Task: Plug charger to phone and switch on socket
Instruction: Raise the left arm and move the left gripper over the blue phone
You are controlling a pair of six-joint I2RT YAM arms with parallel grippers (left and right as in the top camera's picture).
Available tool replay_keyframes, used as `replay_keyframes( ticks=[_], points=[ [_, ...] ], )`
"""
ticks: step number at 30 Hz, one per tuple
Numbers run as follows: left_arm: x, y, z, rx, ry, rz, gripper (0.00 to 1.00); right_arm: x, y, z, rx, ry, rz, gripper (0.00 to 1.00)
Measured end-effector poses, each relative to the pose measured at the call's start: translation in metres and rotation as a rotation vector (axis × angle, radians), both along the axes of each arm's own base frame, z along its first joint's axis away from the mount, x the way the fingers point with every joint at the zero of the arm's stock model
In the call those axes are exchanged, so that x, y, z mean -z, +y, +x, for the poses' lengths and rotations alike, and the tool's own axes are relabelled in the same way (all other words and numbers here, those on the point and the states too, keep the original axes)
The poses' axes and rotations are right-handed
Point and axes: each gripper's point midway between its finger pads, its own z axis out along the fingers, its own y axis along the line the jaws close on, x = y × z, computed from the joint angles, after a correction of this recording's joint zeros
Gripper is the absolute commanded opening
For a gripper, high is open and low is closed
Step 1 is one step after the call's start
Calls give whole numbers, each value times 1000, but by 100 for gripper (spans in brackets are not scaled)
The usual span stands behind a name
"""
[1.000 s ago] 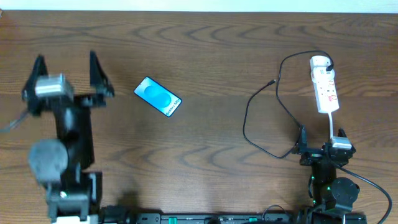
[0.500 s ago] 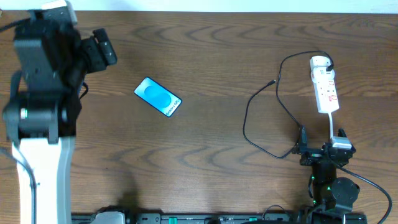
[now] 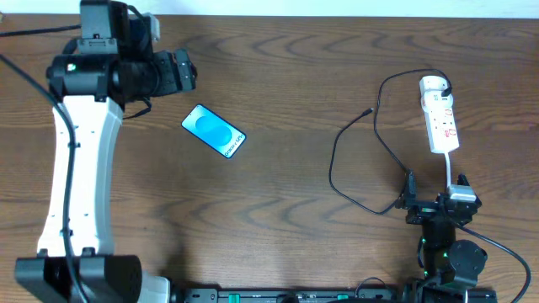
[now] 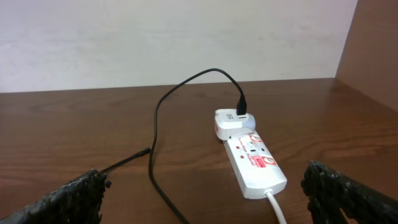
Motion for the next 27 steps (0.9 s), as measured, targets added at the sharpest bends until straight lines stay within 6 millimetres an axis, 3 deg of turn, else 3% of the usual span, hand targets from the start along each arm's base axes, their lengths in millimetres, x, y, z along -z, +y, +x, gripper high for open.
replay_keyframes(
  ticks=[3,9,16,27],
  points=[
    [10,-2,6,-47,37,-45,95,0,0,0,0,0,0,99],
    [33,12,12,-306,124,-9,95,0,0,0,0,0,0,99],
    [47,-8,13,-450,162,27,95,0,0,0,0,0,0,99],
    [146,-12,21,-618,414,58,98,0,0,0,0,0,0,99]
  ],
)
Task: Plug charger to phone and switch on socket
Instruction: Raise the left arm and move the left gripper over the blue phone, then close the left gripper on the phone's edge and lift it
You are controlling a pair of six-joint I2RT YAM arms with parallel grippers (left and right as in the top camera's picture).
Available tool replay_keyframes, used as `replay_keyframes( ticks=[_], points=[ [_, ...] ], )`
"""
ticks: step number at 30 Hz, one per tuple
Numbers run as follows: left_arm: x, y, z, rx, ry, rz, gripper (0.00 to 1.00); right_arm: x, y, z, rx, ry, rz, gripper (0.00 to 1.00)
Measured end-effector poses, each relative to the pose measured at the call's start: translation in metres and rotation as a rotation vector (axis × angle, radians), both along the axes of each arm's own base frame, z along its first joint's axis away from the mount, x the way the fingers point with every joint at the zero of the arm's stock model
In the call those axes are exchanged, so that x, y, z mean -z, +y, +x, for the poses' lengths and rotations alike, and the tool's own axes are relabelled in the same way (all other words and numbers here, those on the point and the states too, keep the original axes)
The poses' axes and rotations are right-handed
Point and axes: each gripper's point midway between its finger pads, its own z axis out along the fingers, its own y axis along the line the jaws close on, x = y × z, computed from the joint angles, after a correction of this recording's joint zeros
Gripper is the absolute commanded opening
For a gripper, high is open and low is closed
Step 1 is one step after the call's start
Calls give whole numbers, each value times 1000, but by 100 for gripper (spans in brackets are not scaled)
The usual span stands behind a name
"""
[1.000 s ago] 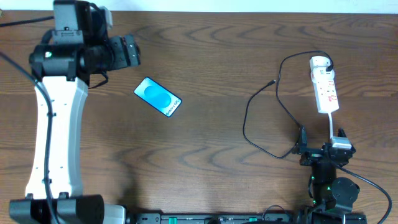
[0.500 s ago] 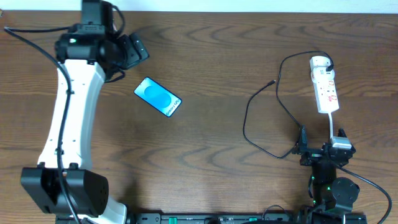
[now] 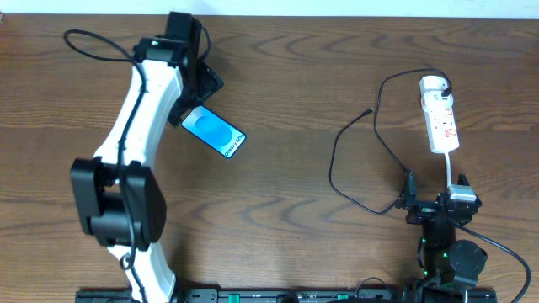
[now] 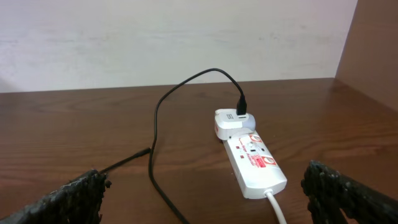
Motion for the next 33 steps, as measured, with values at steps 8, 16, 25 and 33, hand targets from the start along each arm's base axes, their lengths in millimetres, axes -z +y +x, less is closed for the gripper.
replay_keyframes(
  ticks=[8,16,25,33],
  points=[
    [44,-6,-3,-12,108,-23,98,0,0,0,0,0,0,99],
    [82,-21,-9,-11,210,-104,98,0,0,0,0,0,0,99],
    [94,-26,-9,-10,228,-125,98,0,0,0,0,0,0,99],
    [103,-26,-9,-8,219,-130,98,0,0,0,0,0,0,99]
  ],
)
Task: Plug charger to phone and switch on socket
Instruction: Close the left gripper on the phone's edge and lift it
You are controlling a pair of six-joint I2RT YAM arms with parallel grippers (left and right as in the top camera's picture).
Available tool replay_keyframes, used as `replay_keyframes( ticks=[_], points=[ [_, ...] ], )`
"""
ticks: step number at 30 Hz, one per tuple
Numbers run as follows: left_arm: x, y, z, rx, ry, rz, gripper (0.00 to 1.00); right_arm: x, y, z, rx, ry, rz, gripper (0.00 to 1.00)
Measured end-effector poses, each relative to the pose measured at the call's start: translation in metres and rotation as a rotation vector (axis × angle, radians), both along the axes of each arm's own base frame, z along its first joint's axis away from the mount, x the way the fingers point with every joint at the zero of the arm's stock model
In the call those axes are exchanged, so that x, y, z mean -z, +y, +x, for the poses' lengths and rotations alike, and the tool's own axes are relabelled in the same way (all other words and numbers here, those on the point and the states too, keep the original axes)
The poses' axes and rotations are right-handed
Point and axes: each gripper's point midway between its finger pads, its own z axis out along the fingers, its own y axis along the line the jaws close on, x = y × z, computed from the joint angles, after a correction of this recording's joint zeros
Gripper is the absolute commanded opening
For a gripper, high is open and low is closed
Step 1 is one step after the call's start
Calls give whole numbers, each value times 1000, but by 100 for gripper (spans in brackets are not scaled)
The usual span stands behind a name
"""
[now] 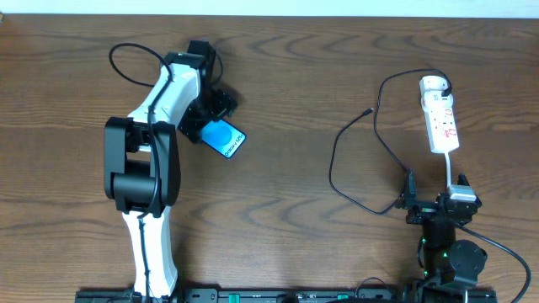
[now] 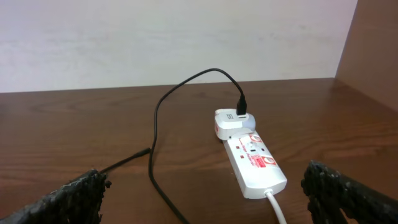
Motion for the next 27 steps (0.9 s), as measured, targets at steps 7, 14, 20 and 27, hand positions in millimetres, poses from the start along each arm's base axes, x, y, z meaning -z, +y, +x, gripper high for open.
replay_keyframes(
  ticks=[7,14,20,27],
  points=[
    [10,1,-7,-4,16,3,98,0,0,0,0,0,0,99],
    [11,1,-6,-26,13,5,99,0,0,0,0,0,0,99],
    [11,2,-6,-33,13,10,85,0,0,0,0,0,0,99],
    [11,2,-7,-33,17,11,75,0,0,0,0,0,0,99]
  ],
)
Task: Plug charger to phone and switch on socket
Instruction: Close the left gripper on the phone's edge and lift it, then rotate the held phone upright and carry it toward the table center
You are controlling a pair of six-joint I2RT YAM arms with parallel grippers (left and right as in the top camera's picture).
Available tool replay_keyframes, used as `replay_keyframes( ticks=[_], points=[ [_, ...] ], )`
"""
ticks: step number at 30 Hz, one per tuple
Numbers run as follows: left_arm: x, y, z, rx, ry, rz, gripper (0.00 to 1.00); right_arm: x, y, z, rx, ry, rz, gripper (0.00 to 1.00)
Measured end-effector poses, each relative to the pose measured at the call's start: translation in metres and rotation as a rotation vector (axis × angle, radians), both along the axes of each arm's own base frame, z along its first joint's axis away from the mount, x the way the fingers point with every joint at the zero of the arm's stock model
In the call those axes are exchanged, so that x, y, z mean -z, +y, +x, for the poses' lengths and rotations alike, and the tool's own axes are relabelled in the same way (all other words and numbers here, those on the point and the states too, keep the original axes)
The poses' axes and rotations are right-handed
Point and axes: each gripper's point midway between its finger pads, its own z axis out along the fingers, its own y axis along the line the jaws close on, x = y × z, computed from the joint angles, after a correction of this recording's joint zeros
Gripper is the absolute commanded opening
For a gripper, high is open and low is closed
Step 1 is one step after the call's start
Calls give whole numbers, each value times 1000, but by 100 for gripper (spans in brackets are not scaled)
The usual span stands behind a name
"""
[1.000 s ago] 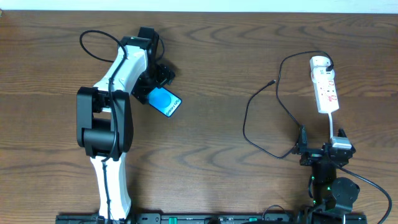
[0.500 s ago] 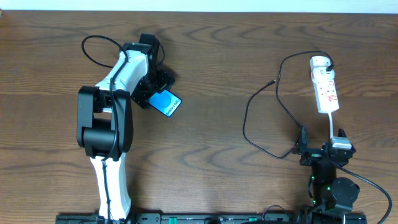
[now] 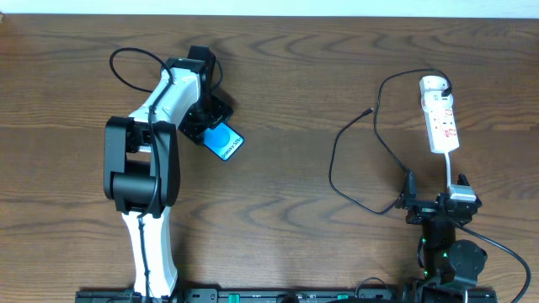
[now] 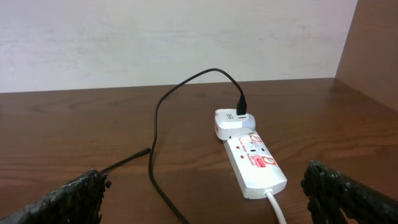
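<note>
The phone [image 3: 227,146], blue-backed, lies at the table's upper left; only its lower right end shows. My left gripper [image 3: 206,123] sits over its other end with a finger at each long edge, shut on it. The white power strip [image 3: 440,123] [image 4: 255,163] lies at the right with a white charger [image 4: 232,122] plugged in at its far end. The black cable [image 3: 337,160] [image 4: 155,134] loops from it, and its free plug end [image 3: 370,110] [image 4: 143,151] rests on the wood. My right gripper [image 3: 438,202] [image 4: 205,199] stands open near the front edge, empty.
The strip's white lead [image 3: 450,168] runs back toward my right arm's base [image 3: 446,252]. A thin black wire [image 3: 126,63] loops beside my left arm at the back left. A pale wall [image 4: 174,43] stands behind the table.
My left gripper's fingers have drawn in around the phone's upper end, and the phone has shifted slightly toward the front. The right arm, cable and power strip have not moved.
My left gripper was first at the back left, apart from the phone. Then it stood at the phone's upper left end, and after that over that end with fingers spread. Now it is shut on it. The right gripper stayed open and still.
</note>
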Motion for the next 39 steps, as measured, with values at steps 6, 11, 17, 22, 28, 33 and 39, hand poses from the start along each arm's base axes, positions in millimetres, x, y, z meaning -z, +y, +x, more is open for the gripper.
replay_keyframes(
  ticks=[6,11,17,22,28,33,39],
  points=[
    [0,0,0,1,0,0,66,0,0,0,0,0,0,99],
    [0,0,-1,16,3,0,63,0,0,0,0,0,0,99],
    [-1,0,-8,38,30,-6,63,0,0,0,0,0,0,99],
    [-3,-1,-15,75,48,-17,63,0,0,0,0,0,0,99],
    [-15,-14,-29,132,69,-102,63,0,0,0,0,0,0,99],
    [-41,-32,-35,190,47,-224,63,0,0,0,0,0,0,99],
    [-60,-57,-48,248,62,-391,63,0,0,0,0,0,0,99]
  ],
)
